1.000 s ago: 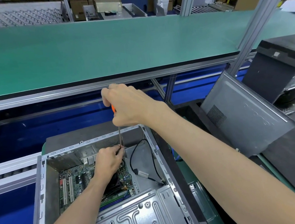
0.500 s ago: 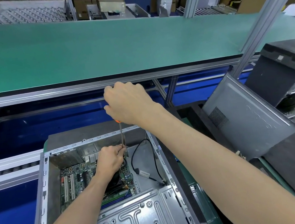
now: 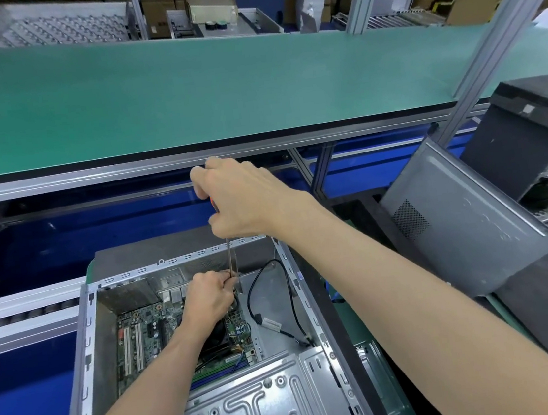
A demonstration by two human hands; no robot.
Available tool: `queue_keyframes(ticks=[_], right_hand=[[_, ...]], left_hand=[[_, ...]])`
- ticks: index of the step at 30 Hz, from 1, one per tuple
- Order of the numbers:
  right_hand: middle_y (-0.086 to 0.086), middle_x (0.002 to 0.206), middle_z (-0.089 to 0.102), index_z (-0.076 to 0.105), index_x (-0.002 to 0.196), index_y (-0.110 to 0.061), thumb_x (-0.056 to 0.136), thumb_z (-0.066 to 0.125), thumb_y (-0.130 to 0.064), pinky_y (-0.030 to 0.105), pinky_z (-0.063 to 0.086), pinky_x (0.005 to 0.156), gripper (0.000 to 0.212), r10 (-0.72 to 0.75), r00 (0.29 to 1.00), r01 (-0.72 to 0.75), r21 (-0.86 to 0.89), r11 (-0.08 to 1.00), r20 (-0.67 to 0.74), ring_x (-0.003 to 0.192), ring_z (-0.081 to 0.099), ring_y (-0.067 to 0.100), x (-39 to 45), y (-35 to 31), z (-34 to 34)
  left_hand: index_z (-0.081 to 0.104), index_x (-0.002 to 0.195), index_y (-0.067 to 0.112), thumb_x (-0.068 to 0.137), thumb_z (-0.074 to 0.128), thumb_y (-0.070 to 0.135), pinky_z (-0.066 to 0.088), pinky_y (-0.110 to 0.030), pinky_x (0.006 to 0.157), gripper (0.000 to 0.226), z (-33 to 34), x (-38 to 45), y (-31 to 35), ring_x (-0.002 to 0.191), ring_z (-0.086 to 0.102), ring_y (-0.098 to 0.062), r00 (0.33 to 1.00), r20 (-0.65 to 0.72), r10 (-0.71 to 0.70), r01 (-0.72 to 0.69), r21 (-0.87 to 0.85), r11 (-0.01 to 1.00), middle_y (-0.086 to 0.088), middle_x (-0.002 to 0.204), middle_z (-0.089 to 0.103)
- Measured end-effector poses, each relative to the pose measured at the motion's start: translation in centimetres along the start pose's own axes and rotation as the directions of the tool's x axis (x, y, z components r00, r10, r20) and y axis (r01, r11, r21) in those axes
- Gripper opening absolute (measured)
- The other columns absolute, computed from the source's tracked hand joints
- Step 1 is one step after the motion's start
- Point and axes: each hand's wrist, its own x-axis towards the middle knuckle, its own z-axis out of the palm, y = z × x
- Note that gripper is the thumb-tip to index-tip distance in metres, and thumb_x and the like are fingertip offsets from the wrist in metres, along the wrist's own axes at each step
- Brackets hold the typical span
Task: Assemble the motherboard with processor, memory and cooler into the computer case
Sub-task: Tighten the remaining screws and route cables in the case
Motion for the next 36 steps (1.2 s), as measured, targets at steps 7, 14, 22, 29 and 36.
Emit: queue_keyframes(ticks=[7, 14, 22, 29, 36], right_hand=[[-0.004, 0.067, 0.029, 0.043, 0.087, -0.014, 0.093, 0.059, -0.033, 0.033, 0.022, 0.054, 0.025, 0.082, 0.984, -0.117, -0.230, 0.966, -0.159, 0.068, 0.041, 0.027, -0.1, 0.0, 0.7], [-0.001, 0.073, 0.039, 0.044, 0.095, -0.011, 0.091, 0.060, -0.024, 0.034, 0.032, 0.060, 0.021, 0.091, 0.991, -0.095, -0.035, 0.995, -0.098, 0.076, 0.050, 0.029, -0.3, 0.6, 0.6], [0.006, 0.088, 0.057, 0.047, 0.102, -0.016, 0.082, 0.066, -0.020, 0.041, 0.048, 0.067, 0.028, 0.151, 0.986, -0.122, 0.302, 0.945, -0.076, 0.086, 0.051, 0.030, -0.7, 1.4, 1.6], [0.011, 0.092, 0.063, 0.047, 0.104, -0.019, 0.084, 0.069, -0.030, 0.046, 0.053, 0.073, 0.031, 0.300, 0.939, -0.191, 0.469, 0.862, -0.168, 0.092, 0.051, 0.031, -1.1, 1.8, 3.0], [0.000, 0.067, 0.057, 0.046, 0.100, -0.019, 0.084, 0.070, -0.024, 0.036, 0.047, 0.060, 0.030, 0.271, 0.869, -0.069, 0.440, 0.895, -0.414, 0.066, 0.055, 0.023, -0.7, 0.7, 0.2]], left_hand=[[0.078, 0.104, 0.017, 0.096, 0.061, 0.030, 0.055, -0.038, 0.077, 0.023, 0.1, 0.3, -0.1, 0.089, 0.069, -0.031, 1.000, 0.014, -0.006, 0.006, -0.011, 1.000, -0.006, 0.096, 0.077], [0.078, 0.103, 0.018, 0.095, 0.062, 0.029, 0.055, -0.037, 0.074, 0.022, 0.3, 0.2, -0.3, 0.087, 0.068, -0.033, 1.000, -0.005, 0.004, -0.004, 0.009, 1.000, -0.007, 0.091, 0.077], [0.079, 0.101, 0.014, 0.089, 0.071, 0.022, 0.053, -0.029, 0.079, 0.017, -1.5, 0.3, 0.0, 0.085, 0.070, -0.025, 0.996, 0.065, -0.068, 0.076, -0.133, 0.988, -0.008, 0.093, 0.077], [0.075, 0.064, 0.018, 0.085, 0.072, 0.027, 0.044, -0.022, 0.050, 0.023, -4.3, -2.6, -2.0, 0.049, 0.054, -0.008, 0.819, -0.042, -0.573, 0.381, -0.707, 0.596, 0.006, 0.065, 0.070], [0.053, 0.072, 0.010, 0.101, 0.052, 0.015, 0.014, -0.019, 0.031, 0.030, -5.7, -4.9, -2.7, 0.035, 0.018, -0.006, 0.738, 0.304, -0.602, 0.283, -0.950, -0.133, 0.002, 0.055, 0.040]])
